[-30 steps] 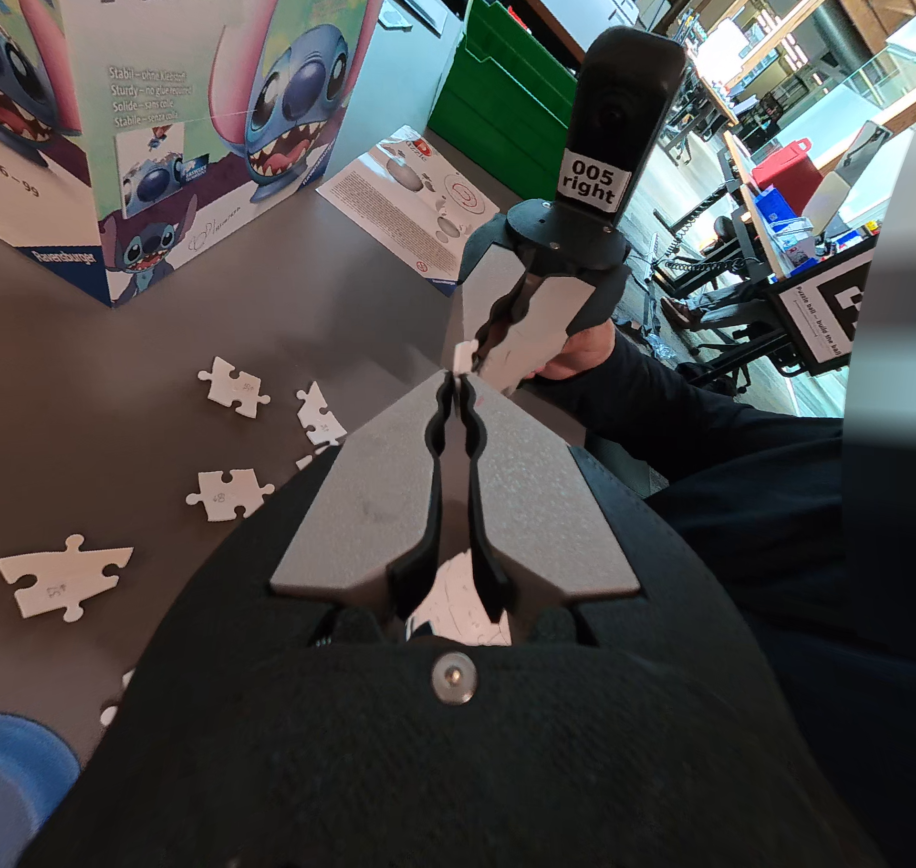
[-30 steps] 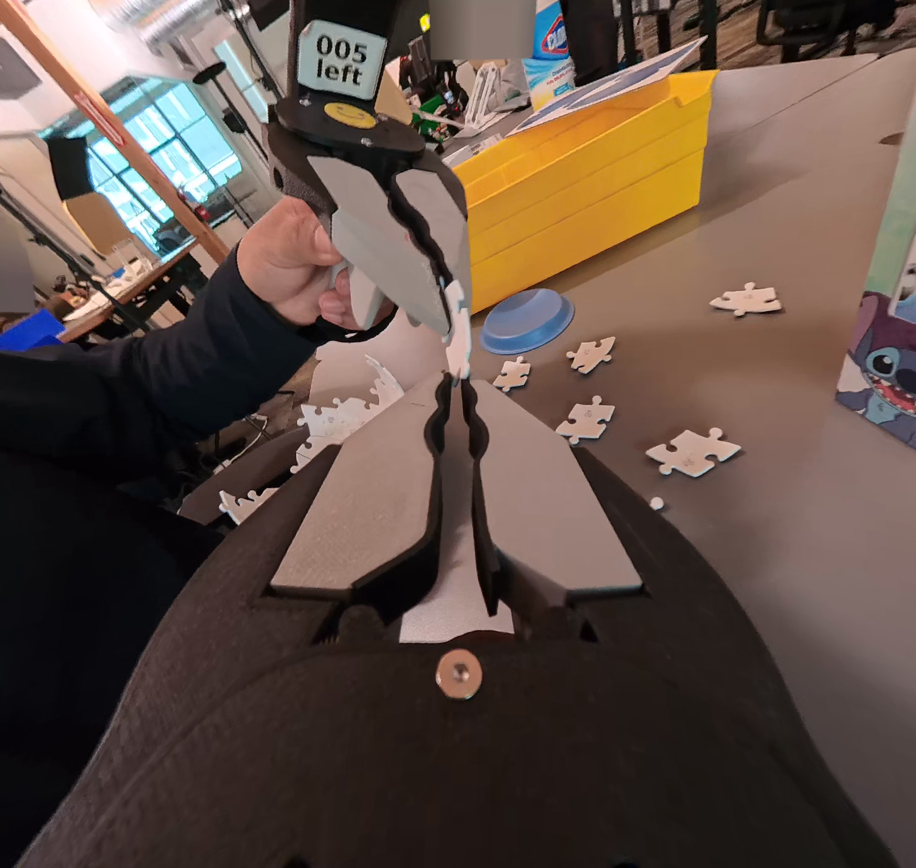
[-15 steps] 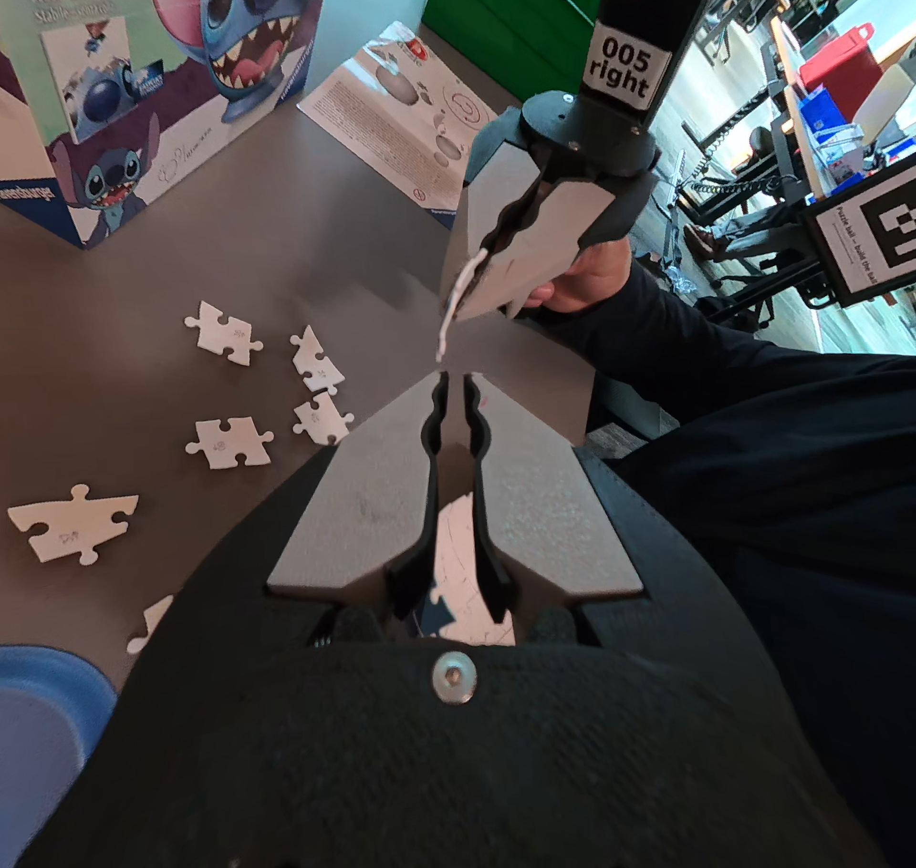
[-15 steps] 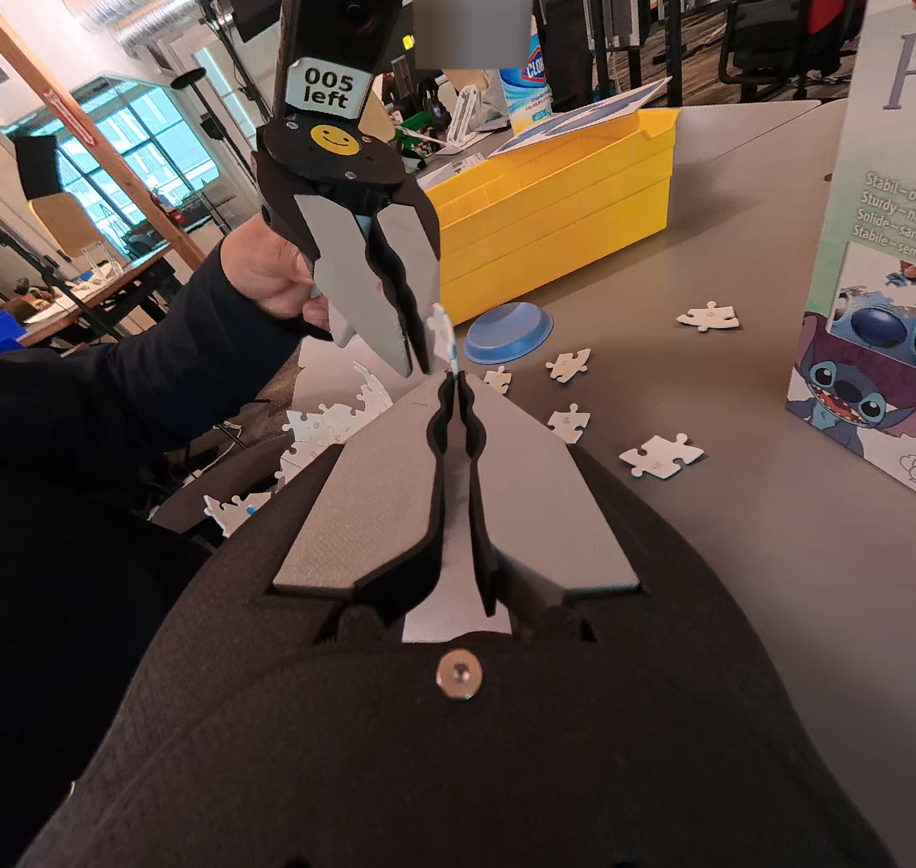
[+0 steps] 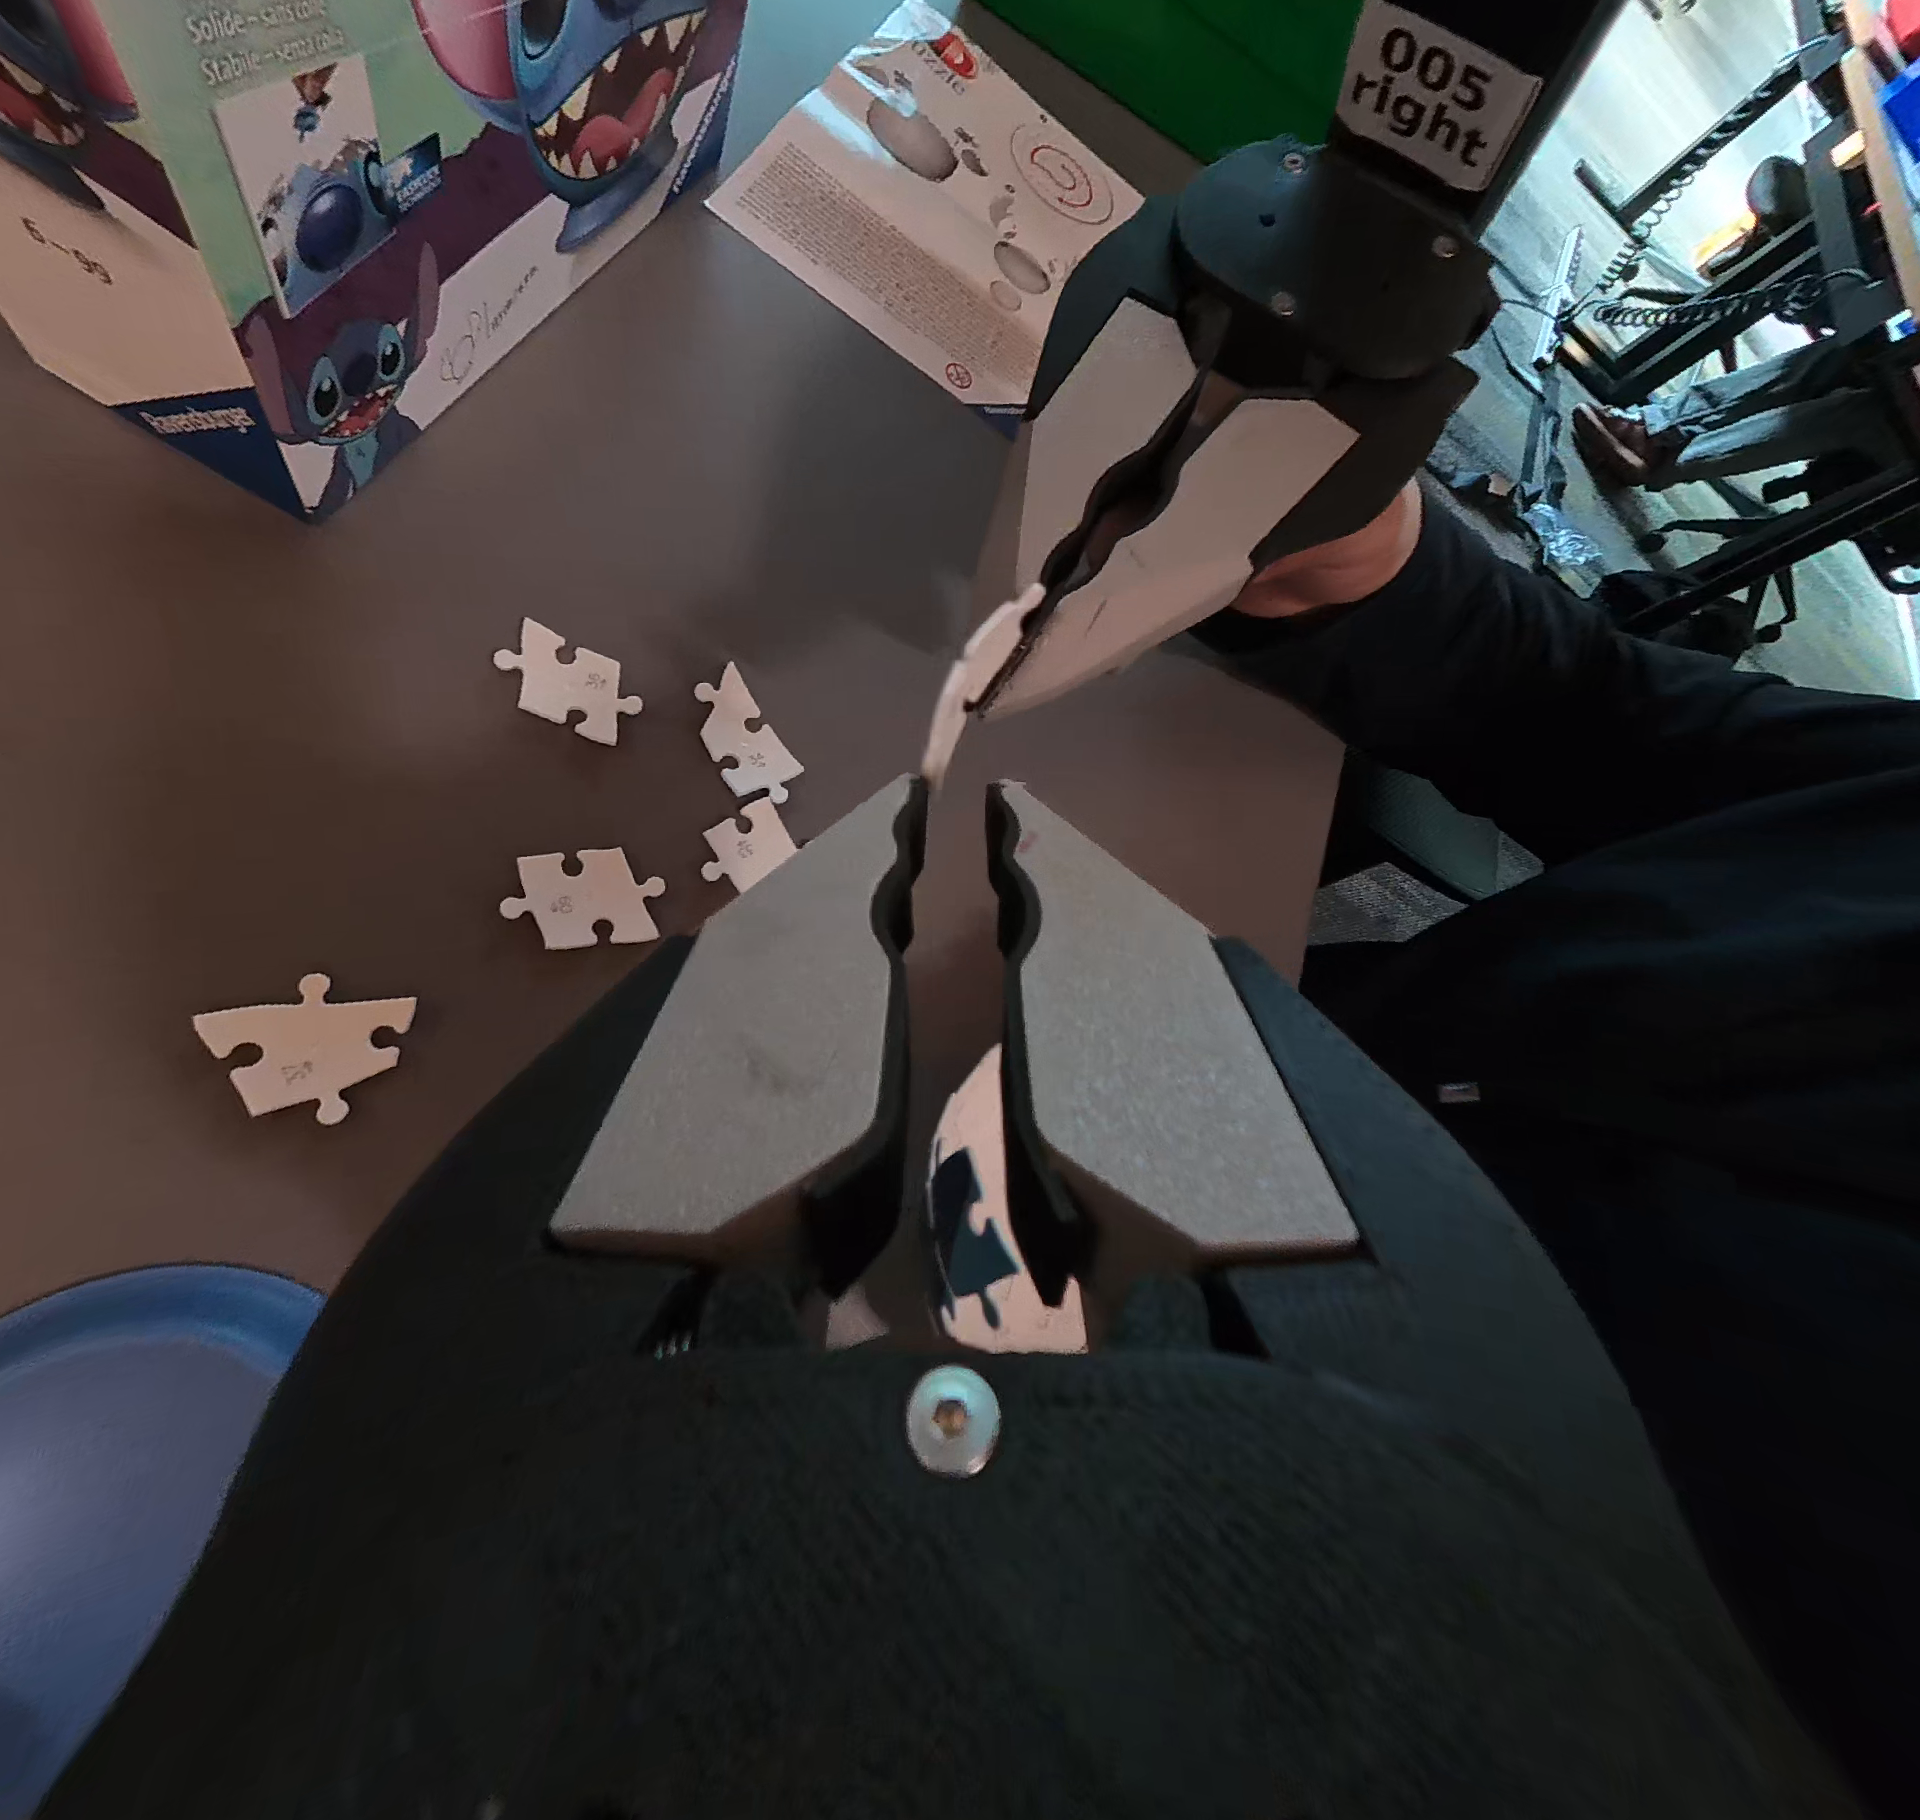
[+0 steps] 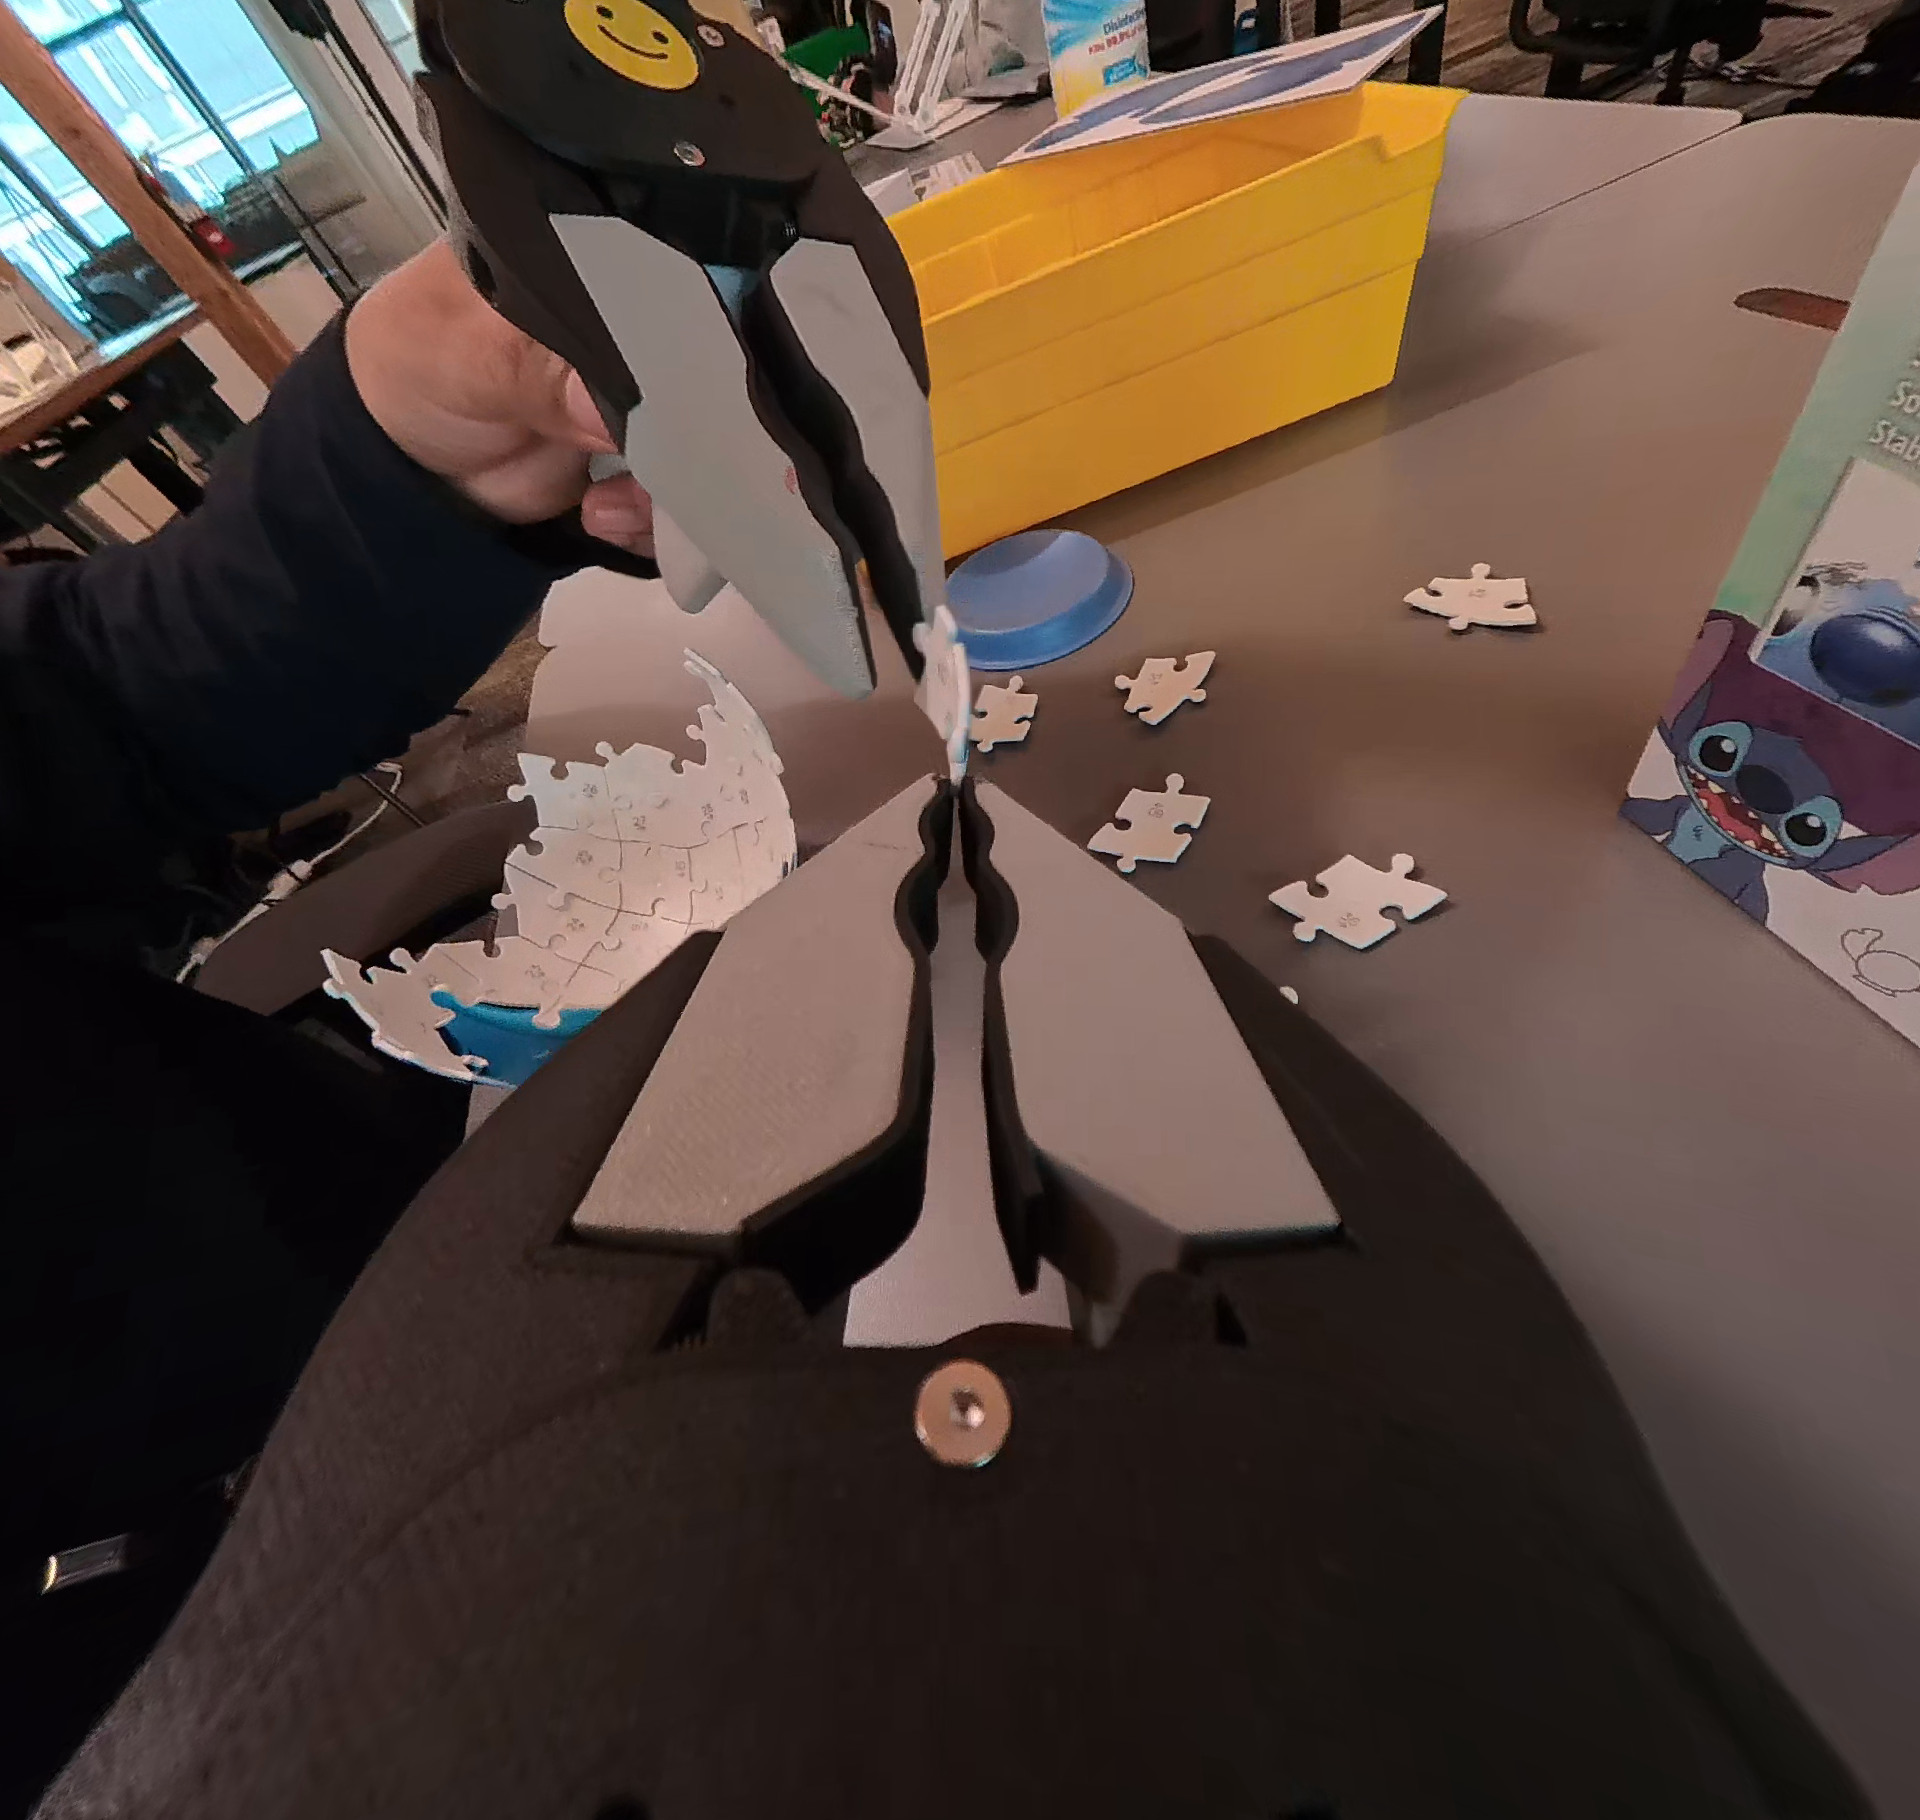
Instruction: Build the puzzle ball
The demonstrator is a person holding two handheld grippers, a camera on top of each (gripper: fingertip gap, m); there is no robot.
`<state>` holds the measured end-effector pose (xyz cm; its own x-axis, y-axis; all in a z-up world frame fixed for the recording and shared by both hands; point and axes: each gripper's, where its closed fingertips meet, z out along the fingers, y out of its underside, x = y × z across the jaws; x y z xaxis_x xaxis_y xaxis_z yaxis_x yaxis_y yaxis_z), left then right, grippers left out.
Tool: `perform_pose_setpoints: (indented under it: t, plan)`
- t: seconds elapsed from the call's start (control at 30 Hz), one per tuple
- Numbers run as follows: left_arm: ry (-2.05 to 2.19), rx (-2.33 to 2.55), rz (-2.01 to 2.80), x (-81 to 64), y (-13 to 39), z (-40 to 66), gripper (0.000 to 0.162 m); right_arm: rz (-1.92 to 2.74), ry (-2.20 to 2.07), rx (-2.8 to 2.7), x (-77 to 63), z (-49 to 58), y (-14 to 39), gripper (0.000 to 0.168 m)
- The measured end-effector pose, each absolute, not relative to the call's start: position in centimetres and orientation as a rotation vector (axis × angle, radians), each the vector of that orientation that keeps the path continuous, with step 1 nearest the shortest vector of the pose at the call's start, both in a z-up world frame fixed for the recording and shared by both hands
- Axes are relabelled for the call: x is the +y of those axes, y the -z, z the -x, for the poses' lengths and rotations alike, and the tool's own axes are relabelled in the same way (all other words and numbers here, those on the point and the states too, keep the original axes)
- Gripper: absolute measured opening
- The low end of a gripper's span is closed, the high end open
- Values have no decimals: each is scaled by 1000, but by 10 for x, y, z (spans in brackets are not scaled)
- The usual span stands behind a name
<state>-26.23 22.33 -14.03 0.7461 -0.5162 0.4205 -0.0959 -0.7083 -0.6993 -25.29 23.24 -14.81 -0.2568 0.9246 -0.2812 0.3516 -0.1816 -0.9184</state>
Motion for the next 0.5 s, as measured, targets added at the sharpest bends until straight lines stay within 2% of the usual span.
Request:
perform_pose_setpoints:
  t: [0.27,0.33,0.5]
  plan:
    - [818,464,2249,225,137,264,11,1493,-1437,-1624,228,254,156,0]
    - [806,485,2264,226,142,261,2,1487,-1426,-1634,227,254,156,0]
    - [737,554,2328,223,158,257,0,1485,-1472,-1600,229,254,151,0]
